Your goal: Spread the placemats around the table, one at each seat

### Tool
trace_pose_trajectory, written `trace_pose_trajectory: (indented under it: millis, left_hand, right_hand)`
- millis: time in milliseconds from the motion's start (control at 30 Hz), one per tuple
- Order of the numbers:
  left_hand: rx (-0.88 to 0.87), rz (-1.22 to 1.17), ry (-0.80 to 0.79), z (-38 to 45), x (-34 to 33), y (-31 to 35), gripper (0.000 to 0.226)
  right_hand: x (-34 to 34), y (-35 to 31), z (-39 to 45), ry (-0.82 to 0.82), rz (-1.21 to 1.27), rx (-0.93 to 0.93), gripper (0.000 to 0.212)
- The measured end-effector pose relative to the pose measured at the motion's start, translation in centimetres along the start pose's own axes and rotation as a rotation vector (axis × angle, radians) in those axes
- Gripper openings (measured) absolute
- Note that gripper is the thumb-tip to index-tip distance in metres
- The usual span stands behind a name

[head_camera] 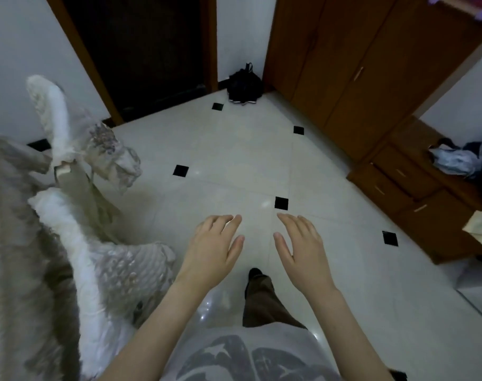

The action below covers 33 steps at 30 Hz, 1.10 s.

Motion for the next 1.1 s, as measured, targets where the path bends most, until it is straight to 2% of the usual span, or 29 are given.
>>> trace_pose_trajectory:
  millis: [267, 500, 733, 1100]
  left_hand:
    - [0.214, 0.105, 0.164, 15.2, 1.9, -2.0, 0.042]
    - [0.388, 0.146, 0.269, 22.1, 3.5, -7.4, 0.044]
    - [0.513, 0.162, 0.238, 27.8, 3.5, -19.2, 0.045]
    - [0.553, 0.240, 0.356, 39.7, 14.3, -38.6, 0.046]
  right_hand:
    - [1.1, 1.5, 20.4, -0.074, 0.045, 0.222, 0.045]
    - [-3.3, -3.1, 32.2, -0.179, 0.120, 0.401, 0.041]
    - [-12.3, -11.3, 42.5, -0.270, 0.111, 0.509, 0.044]
    - [-20.0, -28.3, 58.8, -0.196, 0.131, 0.627, 0.043]
Point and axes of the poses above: each hand's wrist, its own z-axis towards the middle knuckle, its own x-axis out of the back of the hand, y = z × x, the point moved 2 cm from there along z, towards the middle knuckle, and after that the axes turned 8 degrees about y, right-handed, at the moved point
